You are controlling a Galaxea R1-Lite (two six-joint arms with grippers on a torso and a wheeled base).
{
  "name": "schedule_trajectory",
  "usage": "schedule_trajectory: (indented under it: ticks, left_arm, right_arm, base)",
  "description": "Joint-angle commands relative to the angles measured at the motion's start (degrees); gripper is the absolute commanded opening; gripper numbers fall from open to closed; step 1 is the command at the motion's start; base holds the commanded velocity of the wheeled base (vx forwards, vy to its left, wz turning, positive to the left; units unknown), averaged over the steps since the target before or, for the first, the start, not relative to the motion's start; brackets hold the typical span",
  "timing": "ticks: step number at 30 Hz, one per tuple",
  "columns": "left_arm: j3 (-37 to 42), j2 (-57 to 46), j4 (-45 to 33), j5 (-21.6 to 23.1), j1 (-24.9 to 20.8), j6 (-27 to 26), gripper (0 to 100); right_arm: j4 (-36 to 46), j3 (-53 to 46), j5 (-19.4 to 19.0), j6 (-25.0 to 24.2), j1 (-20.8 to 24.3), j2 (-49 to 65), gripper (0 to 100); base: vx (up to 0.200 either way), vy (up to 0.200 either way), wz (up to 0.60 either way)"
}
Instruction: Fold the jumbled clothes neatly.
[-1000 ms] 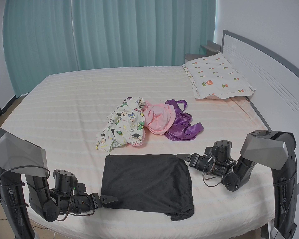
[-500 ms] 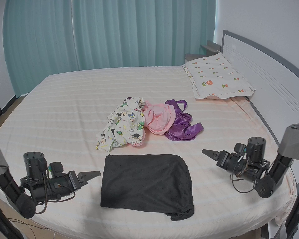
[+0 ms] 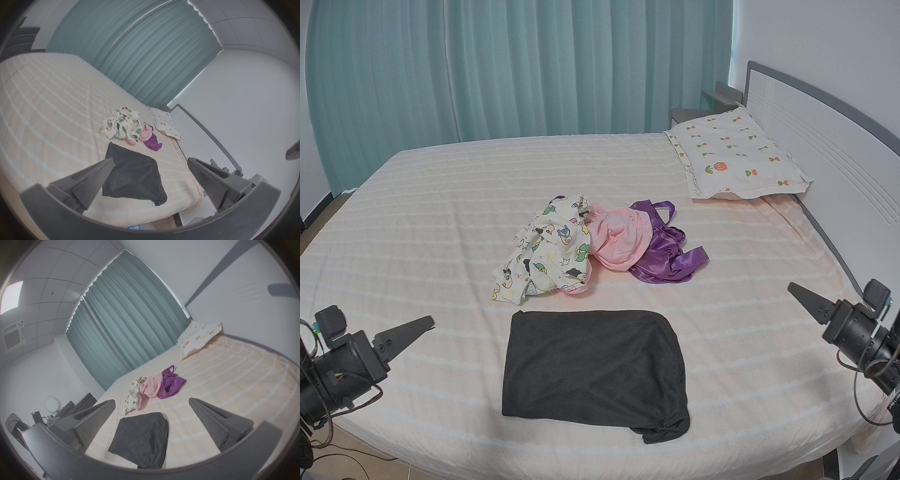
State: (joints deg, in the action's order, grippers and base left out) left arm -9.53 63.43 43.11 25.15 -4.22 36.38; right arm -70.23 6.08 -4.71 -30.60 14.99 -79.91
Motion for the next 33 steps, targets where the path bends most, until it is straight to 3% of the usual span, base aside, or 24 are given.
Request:
schedule_trajectory:
  ticks: [1, 2, 3, 4, 5, 11, 13, 15, 18, 20, 25, 31, 33]
  left_arm:
    - [-1.5, -30.5, -18.9, -1.2, 1.2, -5.4, 100]
    - [-1.5, -30.5, -18.9, -1.2, 1.2, -5.4, 100]
    - [-1.3, -35.3, -24.7, -1.3, 1.1, -5.8, 100]
    - [-1.2, -36.2, -26.0, -1.3, 1.1, -5.9, 100]
    - [-1.2, -39.0, -29.4, -2.1, 1.1, -6.8, 100]
    - [-0.3, -50.6, -35.7, -5.7, 1.1, -11.8, 100]
    - [-0.1, -52.5, -37.0, -7.2, 1.3, -13.1, 100]
    - [1.8, -56.8, -39.2, -11.4, 2.4, -20.6, 100]
    - [5.7, -63.1, -39.2, -13.5, 4.2, -33.7, 100]
    - [7.9, -63.4, -38.5, -14.8, 4.4, -37.5, 100]
    - [9.5, -63.4, -39.2, -20.4, 4.4, -38.7, 100]
    - [9.5, -63.4, -39.2, -23.6, 4.4, -39.1, 100]
    - [9.5, -63.4, -39.1, -23.9, 4.4, -39.3, 100]
  right_arm:
    - [20.6, -6.1, 3.8, 6.5, -0.5, 35.3, 100]
    - [20.6, -6.1, 3.8, 6.5, -0.5, 35.3, 100]
    - [30.6, -6.1, 3.8, 8.9, -0.5, 44.7, 100]
    - [32.9, -6.1, 3.8, 9.3, -0.5, 46.8, 100]
    - [40.1, -5.8, 3.8, 10.6, -0.5, 53.5, 100]
    - [61.7, -5.7, 3.7, 12.3, -4.5, 72.9, 100]
    - [63.6, -5.6, 4.1, 12.6, -5.7, 74.5, 100]
    - [63.5, -3.4, 4.1, 12.4, -7.7, 74.2, 100]
    - [63.8, -3.7, 3.7, 14.1, -9.8, 74.2, 100]
    - [63.8, -5.3, 3.3, 17.1, -11.3, 74.7, 100]
    - [67.9, -5.6, -2.1, 21.7, -15.2, 79.9, 100]
    - [67.6, -5.6, 1.5, 23.5, -15.2, 79.8, 100]
    - [67.7, -5.6, 3.1, 27.5, -15.2, 79.8, 100]
  base:
    - [0.000, 0.000, 0.00]
    - [0.000, 0.000, 0.00]
    - [0.000, 0.000, 0.00]
    - [0.000, 0.000, 0.00]
    - [0.000, 0.000, 0.00]
    - [0.000, 0.000, 0.00]
    - [0.000, 0.000, 0.00]
    - [0.000, 0.000, 0.00]
    - [0.000, 0.000, 0.00]
    - [0.000, 0.000, 0.00]
    - [0.000, 0.000, 0.00]
    - [0.000, 0.000, 0.00]
    - [0.000, 0.000, 0.00]
